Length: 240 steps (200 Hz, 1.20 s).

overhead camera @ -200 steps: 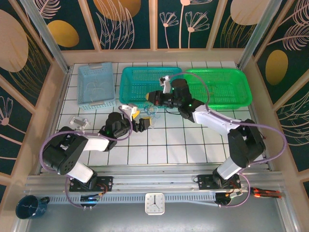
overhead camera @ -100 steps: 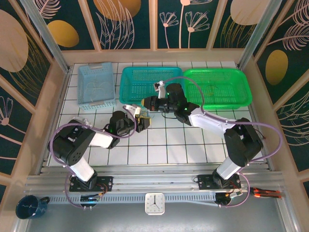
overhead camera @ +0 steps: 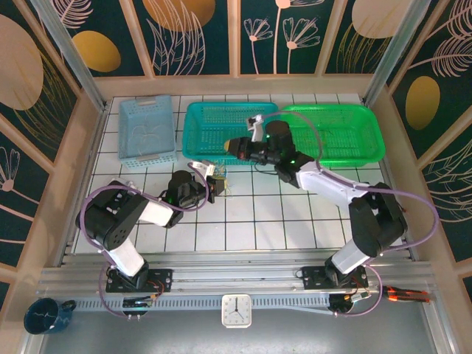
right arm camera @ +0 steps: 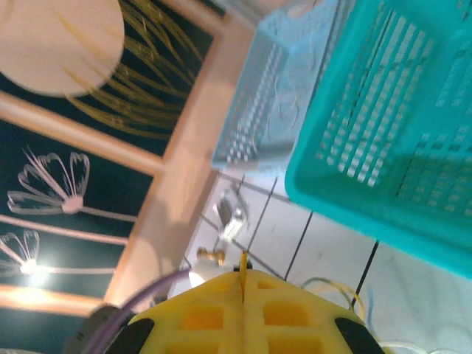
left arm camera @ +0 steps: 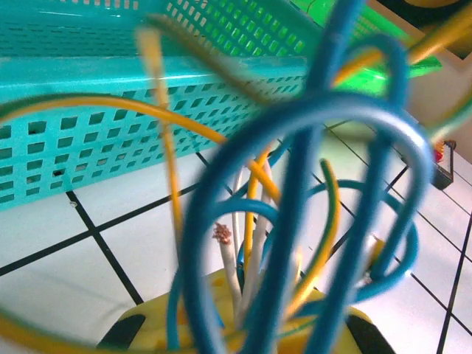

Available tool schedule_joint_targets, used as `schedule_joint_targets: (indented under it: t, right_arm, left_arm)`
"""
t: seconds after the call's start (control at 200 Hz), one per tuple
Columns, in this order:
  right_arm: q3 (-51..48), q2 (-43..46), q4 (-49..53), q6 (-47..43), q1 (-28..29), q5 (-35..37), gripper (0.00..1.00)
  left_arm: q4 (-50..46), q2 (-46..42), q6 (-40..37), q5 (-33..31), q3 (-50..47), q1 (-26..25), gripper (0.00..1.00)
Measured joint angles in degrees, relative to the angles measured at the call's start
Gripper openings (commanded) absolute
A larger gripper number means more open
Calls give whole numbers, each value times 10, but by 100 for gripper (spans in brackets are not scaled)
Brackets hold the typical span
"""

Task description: Untangle the cables

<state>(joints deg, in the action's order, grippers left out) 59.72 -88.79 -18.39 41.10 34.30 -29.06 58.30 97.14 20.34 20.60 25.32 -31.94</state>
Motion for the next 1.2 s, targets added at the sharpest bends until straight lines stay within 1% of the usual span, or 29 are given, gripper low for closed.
schedule_joint_targets:
  t: [0.14, 0.23, 0.45, 0.525, 0.58, 0.791, 0.976, 1.076, 1.201]
  right_arm:
    - [0, 41, -18, 18, -49, -10, 0]
    - [3, 65, -24, 25, -70, -11, 0]
    - [8, 104, -25, 28, -94, -12, 0]
    - [8, 111, -24, 28, -104, -15, 0]
    - [8, 114, -24, 28, -113, -18, 0]
    - [22, 119, -10, 26, -145, -26, 0]
    - [47, 120, 6, 13, -185, -25, 0]
    - [51, 121, 18, 6, -224, -18, 0]
    - [51, 117, 33, -5, -284, 12, 0]
  left_arm:
    - [3, 4, 1, 0, -5, 0, 0]
    - [2, 17, 1, 0, -8, 0, 0]
    - [2, 27, 3, 0, -9, 0, 0]
    - [2, 28, 3, 0, -9, 0, 0]
    - [2, 30, 3, 0, -9, 0, 3]
    - [2, 34, 3, 0, -9, 0, 3]
    - [2, 35, 10, 0, -9, 0, 14]
    - [-1, 34, 14, 0, -9, 0, 21]
    - [-7, 29, 17, 4, -9, 0, 31]
